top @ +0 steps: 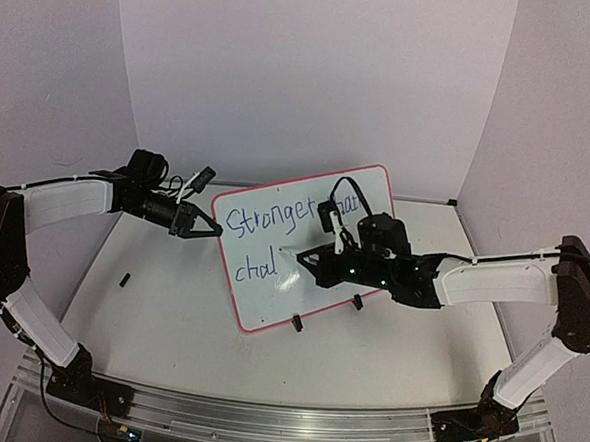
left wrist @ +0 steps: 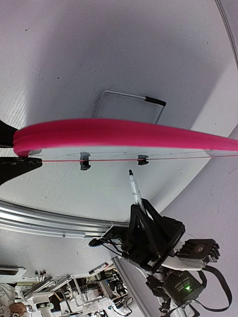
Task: Write a sentence on the whiteboard
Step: Write on the whiteboard with the whiteboard.
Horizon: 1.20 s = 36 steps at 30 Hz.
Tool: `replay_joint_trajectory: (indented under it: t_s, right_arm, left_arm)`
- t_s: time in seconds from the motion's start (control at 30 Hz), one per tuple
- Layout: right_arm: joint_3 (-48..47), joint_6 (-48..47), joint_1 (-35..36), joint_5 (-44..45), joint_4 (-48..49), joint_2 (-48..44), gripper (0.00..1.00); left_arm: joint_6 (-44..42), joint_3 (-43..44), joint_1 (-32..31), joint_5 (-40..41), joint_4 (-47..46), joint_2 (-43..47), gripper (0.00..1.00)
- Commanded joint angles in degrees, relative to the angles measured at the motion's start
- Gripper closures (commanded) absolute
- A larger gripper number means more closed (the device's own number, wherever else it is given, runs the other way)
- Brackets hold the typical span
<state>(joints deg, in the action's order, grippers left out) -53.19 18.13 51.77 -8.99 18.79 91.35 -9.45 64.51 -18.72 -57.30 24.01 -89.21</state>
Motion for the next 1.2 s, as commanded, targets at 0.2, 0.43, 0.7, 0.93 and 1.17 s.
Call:
replay_joint_trajectory:
  t_s: [0.2, 0.43, 0.7, 0.93, 1.17]
  right_arm:
    - [-5.05, -2.19, -0.72, 1.68, 0.29, 3.23, 1.0]
    - [-3.64, -1.22, -0.89, 1.9, 0.2, 3.92, 1.0]
    - [1.28, 0.58, -0.85, 0.35, -0.09, 2.58, 1.0]
    - [4.06, 1.77, -0.18, -0.63, 0.37, 1.93, 1.0]
    - [3.88, 1.03, -0.17, 3.73, -0.65, -1.15, 1.0]
  left_arm:
    - [-3.91, 1.5, -1.76, 2.05, -0.28, -0.7, 1.0]
    - [-3.84, 1.5, -1.76, 2.06, -0.29, -0.9, 1.0]
    - [-3.84, 1.58, -1.76, 1.98, -0.28, -1.21, 1.0]
    - [-3.74, 1.5, -1.76, 1.98, -0.28, -1.31, 1.0]
    - [-3.74, 1.54, -1.76, 1.98, -0.28, -1.29, 1.0]
